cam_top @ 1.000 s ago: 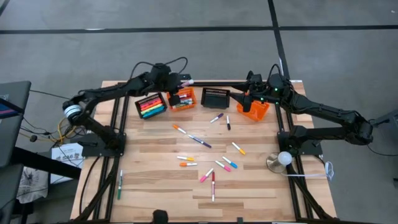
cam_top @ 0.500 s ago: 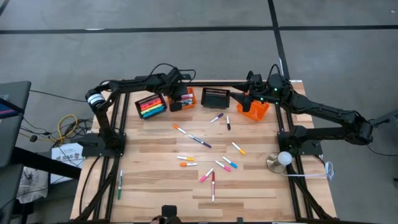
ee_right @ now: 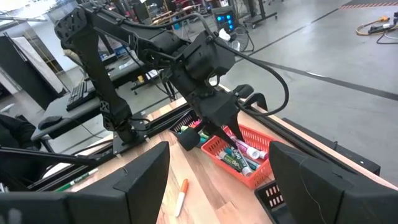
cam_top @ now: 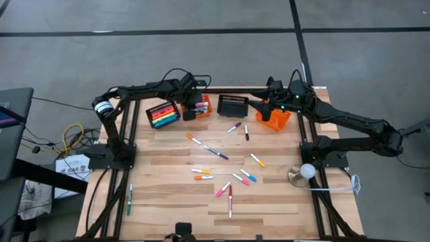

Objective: Pick & Place Markers
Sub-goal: Put the pink marker pen into the left orange bin

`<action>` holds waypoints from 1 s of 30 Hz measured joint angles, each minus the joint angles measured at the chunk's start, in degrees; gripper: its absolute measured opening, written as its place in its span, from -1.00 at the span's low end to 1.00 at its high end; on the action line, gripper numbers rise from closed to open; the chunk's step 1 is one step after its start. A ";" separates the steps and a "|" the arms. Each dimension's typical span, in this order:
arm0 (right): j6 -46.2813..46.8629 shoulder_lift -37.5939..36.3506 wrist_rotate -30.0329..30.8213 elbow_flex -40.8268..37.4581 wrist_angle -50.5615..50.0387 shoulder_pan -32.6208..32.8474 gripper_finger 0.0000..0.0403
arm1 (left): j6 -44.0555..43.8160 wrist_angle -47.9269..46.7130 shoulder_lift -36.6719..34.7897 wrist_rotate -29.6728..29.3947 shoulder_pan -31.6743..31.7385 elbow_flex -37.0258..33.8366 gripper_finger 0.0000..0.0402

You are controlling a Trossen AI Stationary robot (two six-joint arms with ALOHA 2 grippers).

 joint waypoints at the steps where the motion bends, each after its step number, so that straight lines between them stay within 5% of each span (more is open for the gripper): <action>1: 0.00 0.00 0.00 0.00 0.02 0.00 0.32 | 0.00 0.00 0.00 0.00 -0.07 0.00 -0.72; 30: 0.00 0.00 -0.11 0.00 0.05 0.13 0.32 | -3.07 1.07 2.29 -0.17 -0.72 -0.07 -0.44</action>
